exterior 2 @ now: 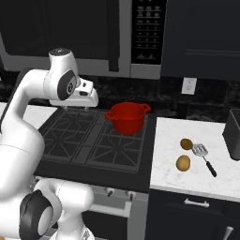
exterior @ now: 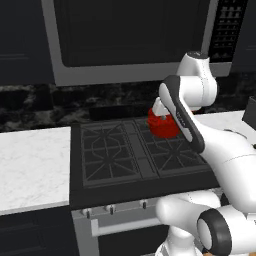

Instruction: Put the potato and avocado in the pot. Retrieve the spatula and lightly stir the vegetables in the pot.

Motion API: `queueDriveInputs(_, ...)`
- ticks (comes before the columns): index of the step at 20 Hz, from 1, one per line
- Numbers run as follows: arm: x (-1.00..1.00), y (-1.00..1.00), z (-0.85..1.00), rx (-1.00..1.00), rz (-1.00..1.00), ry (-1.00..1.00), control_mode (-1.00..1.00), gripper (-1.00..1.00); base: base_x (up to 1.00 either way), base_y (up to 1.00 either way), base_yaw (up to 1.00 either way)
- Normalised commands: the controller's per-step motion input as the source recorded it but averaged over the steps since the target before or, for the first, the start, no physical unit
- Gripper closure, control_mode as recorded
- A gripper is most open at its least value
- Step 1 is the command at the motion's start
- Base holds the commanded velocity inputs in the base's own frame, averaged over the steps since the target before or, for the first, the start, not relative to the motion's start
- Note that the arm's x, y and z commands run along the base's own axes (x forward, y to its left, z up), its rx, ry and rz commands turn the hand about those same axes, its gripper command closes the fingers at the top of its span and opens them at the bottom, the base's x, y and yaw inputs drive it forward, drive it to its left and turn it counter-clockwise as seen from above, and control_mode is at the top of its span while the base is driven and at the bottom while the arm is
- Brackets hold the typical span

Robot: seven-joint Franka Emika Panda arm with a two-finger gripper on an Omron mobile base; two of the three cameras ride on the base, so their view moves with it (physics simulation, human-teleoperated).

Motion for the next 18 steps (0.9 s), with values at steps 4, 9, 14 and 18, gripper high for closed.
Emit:
queueDriveInputs(4, 0.0, 0.0, 0.0, 0.0, 0.0, 0.0, 1.0, -1.0, 0.0, -0.51, 0.0)
queueDriveInputs(9, 0.0, 0.0, 0.0, 0.0, 0.0, 0.0, 1.0, -1.0, 0.0, -0.31, 0.0)
queueDriveInputs(14, 0.0, 0.0, 0.0, 0.0, 0.0, 0.0, 1.0, -1.0, 0.0, -0.37, 0.02)
queueDriveInputs(18, 0.0, 0.0, 0.0, 0.0, 0.0, 0.0, 1.0, -1.0, 0.0, -0.44, 0.0)
